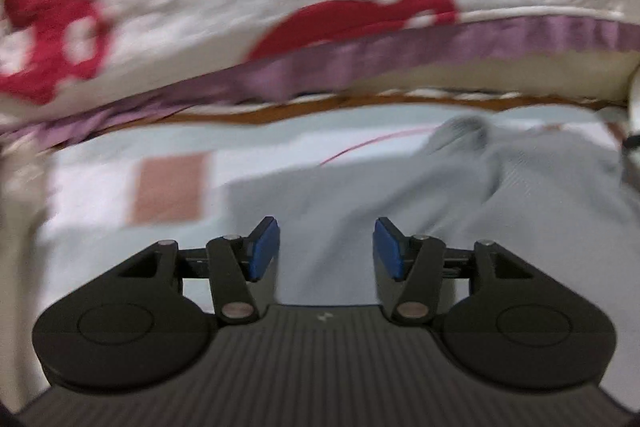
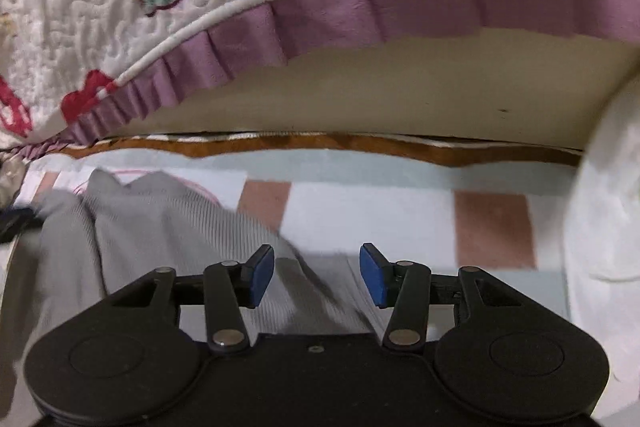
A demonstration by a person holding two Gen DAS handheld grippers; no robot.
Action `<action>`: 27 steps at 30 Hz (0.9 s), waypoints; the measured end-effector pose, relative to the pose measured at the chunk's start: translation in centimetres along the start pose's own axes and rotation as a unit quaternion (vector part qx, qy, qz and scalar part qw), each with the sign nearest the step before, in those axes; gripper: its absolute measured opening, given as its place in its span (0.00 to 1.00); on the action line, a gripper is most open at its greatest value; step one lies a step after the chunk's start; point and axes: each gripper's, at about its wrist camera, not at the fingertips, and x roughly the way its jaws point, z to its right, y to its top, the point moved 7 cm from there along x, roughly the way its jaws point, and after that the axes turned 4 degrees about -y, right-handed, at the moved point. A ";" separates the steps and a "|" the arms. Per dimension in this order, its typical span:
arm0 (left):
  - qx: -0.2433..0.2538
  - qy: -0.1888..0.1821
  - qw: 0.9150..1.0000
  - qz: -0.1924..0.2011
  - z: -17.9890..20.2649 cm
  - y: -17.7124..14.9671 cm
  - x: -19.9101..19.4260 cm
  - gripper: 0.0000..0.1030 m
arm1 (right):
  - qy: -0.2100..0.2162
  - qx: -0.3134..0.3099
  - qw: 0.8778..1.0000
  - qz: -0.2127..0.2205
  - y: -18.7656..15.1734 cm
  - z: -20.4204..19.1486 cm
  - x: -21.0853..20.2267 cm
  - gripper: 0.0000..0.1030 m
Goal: Fold clothes
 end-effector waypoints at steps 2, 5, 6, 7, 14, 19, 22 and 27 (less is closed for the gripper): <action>-0.034 -0.020 0.999 0.011 -1.5 -1.6 -0.6 0.51 | 0.014 0.025 1.000 0.003 0.6 -0.5 0.6 0.52; -0.090 -0.048 0.994 0.040 -3.4 -3.1 -0.3 0.51 | 0.051 0.060 0.997 0.003 1.1 -1.8 1.3 0.52; -0.099 -0.050 0.993 0.050 -3.8 -3.2 -0.2 0.51 | 0.060 0.063 0.996 0.003 1.1 -2.5 1.4 0.52; -0.100 -0.051 0.992 0.051 -4.1 -3.1 -0.2 0.51 | 0.069 0.063 0.996 0.002 1.1 -3.3 1.5 0.52; -0.120 -0.117 0.984 0.058 -4.6 -2.5 0.1 0.58 | 0.034 -0.079 0.995 -0.039 -2.0 -8.9 2.3 0.52; -0.075 -0.103 0.990 0.060 -2.7 -2.7 1.0 0.60 | 0.026 -0.087 0.996 -0.006 0.6 -10.1 2.9 0.54; -0.051 -0.086 0.993 0.062 -1.9 -2.6 1.3 0.64 | 0.045 -0.058 0.997 -0.003 2.8 -11.0 4.1 0.54; -0.116 -0.145 0.982 0.037 -3.0 -1.8 0.8 0.01 | 0.105 0.029 0.994 -0.029 4.9 -12.1 6.2 0.62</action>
